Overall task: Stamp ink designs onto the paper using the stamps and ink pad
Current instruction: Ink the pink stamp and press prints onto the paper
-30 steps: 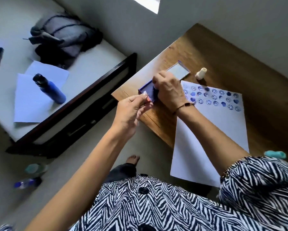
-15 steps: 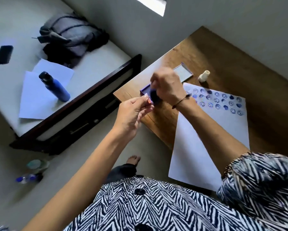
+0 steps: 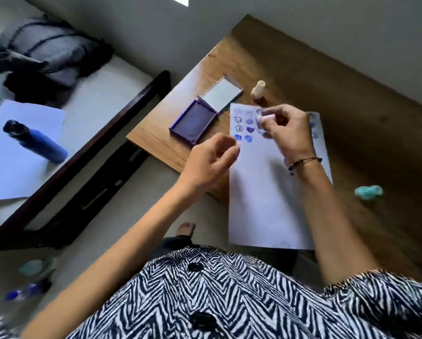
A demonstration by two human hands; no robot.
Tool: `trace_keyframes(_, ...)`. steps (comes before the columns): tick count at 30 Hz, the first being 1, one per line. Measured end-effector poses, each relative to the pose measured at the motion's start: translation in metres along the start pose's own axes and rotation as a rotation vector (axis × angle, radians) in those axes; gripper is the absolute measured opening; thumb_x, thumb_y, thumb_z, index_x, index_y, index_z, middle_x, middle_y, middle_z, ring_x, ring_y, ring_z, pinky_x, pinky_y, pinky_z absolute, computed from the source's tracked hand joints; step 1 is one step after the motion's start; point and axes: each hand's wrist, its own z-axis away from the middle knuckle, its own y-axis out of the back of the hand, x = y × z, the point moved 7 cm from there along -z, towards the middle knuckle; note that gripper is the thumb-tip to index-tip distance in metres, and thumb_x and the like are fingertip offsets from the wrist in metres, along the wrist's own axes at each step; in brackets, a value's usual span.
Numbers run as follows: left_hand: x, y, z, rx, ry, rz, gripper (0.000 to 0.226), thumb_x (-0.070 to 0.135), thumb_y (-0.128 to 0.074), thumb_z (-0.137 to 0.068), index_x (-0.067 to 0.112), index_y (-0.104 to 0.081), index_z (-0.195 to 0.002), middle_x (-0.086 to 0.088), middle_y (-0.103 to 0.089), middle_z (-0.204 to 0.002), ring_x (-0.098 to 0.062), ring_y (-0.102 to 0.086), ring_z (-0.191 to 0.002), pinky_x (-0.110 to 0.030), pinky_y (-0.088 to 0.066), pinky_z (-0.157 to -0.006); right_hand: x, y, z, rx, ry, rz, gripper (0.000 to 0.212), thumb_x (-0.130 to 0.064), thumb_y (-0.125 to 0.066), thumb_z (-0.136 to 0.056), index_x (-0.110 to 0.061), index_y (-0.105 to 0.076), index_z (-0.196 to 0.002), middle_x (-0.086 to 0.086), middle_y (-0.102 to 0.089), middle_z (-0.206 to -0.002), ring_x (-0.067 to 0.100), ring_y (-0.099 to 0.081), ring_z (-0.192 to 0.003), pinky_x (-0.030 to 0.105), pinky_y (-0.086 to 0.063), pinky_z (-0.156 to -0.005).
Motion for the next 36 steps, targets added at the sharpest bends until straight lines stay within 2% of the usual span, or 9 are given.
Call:
trace_keyframes(2,0.017,-0.016,0.001,-0.068,-0.203,-0.267,0.020,0.018,-0.052,-0.088,0.001,-0.059,-0.098,-0.016,-0.067,-0.095,-0.030,-0.060,-0.087,-0.029,-0.040,-0.077,0.014,0.009,0.008,0.003,-0.018,0.094,0.011,-0.004,-0.063,-0.077,-0.015,-0.066,-0.077,0.021,-0.069,-0.085,0.027,-0.064,-0.078,0.044,-0.056,-0.078)
trace_keyframes(4,0.024,-0.033,0.003,-0.183,-0.315,-0.441,0.024,0.019,-0.048,-0.090,-0.002,-0.056,-0.100,-0.020,-0.064,-0.098,-0.031,-0.057,-0.094,-0.030,-0.037,-0.083,0.016,0.012,0.012,0.014,0.031,0.239,0.010,-0.005,-0.063,-0.076,-0.006,-0.068,-0.084,0.021,-0.070,-0.091,0.034,-0.064,-0.088,0.046,-0.053,-0.084)
trace_keyframes(7,0.019,-0.047,0.003,-0.336,-0.350,-0.645,0.030,0.025,-0.037,-0.094,-0.002,-0.050,-0.101,-0.020,-0.060,-0.103,-0.031,-0.052,-0.102,-0.037,-0.037,-0.093,0.010,0.006,0.015,0.006,0.144,0.468,0.013,-0.008,-0.060,-0.079,-0.005,-0.066,-0.090,0.019,-0.067,-0.100,0.033,-0.059,-0.096,0.039,-0.046,-0.085)
trace_keyframes(9,0.018,-0.049,0.001,-0.345,-0.356,-0.719,0.032,0.026,-0.034,-0.094,-0.001,-0.049,-0.101,-0.019,-0.060,-0.104,-0.031,-0.051,-0.103,-0.037,-0.036,-0.093,0.007,0.001,0.015,0.005,0.176,0.572,0.014,-0.010,-0.057,-0.083,-0.006,-0.064,-0.094,0.019,-0.063,-0.105,0.033,-0.056,-0.099,0.039,-0.044,-0.084)
trace_keyframes(12,0.019,-0.050,-0.001,-0.348,-0.338,-0.759,0.031,0.028,-0.033,-0.094,0.002,-0.049,-0.099,-0.018,-0.061,-0.105,-0.030,-0.051,-0.102,-0.039,-0.038,-0.089,0.001,-0.005,0.015,0.000,0.217,0.675,0.014,-0.010,-0.054,-0.085,-0.006,-0.061,-0.096,0.020,-0.059,-0.109,0.036,-0.056,-0.098,0.041,-0.047,-0.081)
trace_keyframes(16,0.019,-0.048,-0.002,-0.373,-0.296,-0.766,0.028,0.028,-0.036,-0.093,0.002,-0.048,-0.095,-0.018,-0.060,-0.103,-0.030,-0.051,-0.103,-0.042,-0.041,-0.086,-0.003,-0.011,0.015,0.007,0.246,0.809,0.013,-0.011,-0.051,-0.087,-0.007,-0.058,-0.098,0.019,-0.057,-0.110,0.039,-0.058,-0.094,0.040,-0.046,-0.070)
trace_keyframes(23,0.018,-0.047,-0.004,-0.404,-0.258,-0.747,0.028,0.028,-0.040,-0.088,0.003,-0.050,-0.095,-0.016,-0.063,-0.098,-0.029,-0.052,-0.100,-0.042,-0.043,-0.085,-0.007,-0.023,0.016,-0.017,0.306,1.015,0.015,-0.004,-0.046,-0.088,-0.007,-0.055,-0.100,0.019,-0.056,-0.107,0.038,-0.058,-0.094,0.040,-0.049,-0.067)
trace_keyframes(30,0.017,-0.048,-0.007,-0.435,-0.252,-0.766,0.029,0.029,-0.040,-0.087,0.003,-0.051,-0.096,-0.014,-0.064,-0.098,-0.028,-0.053,-0.100,-0.041,-0.043,-0.086,-0.004,-0.025,0.017,-0.001,0.335,0.951,0.018,-0.002,-0.043,-0.089,-0.007,-0.054,-0.103,0.023,-0.054,-0.105,0.041,-0.059,-0.085,0.043,-0.049,-0.065)
trace_keyframes(36,0.018,-0.047,-0.010,-0.435,-0.243,-0.744,0.030,0.030,-0.038,-0.087,0.004,-0.051,-0.094,-0.014,-0.063,-0.095,-0.028,-0.053,-0.098,-0.043,-0.044,-0.084,0.001,-0.027,0.017,0.006,0.355,0.895,0.014,0.002,-0.045,-0.087,-0.005,-0.053,-0.095,0.024,-0.053,-0.101,0.041,-0.059,-0.074,0.043,-0.050,-0.059)
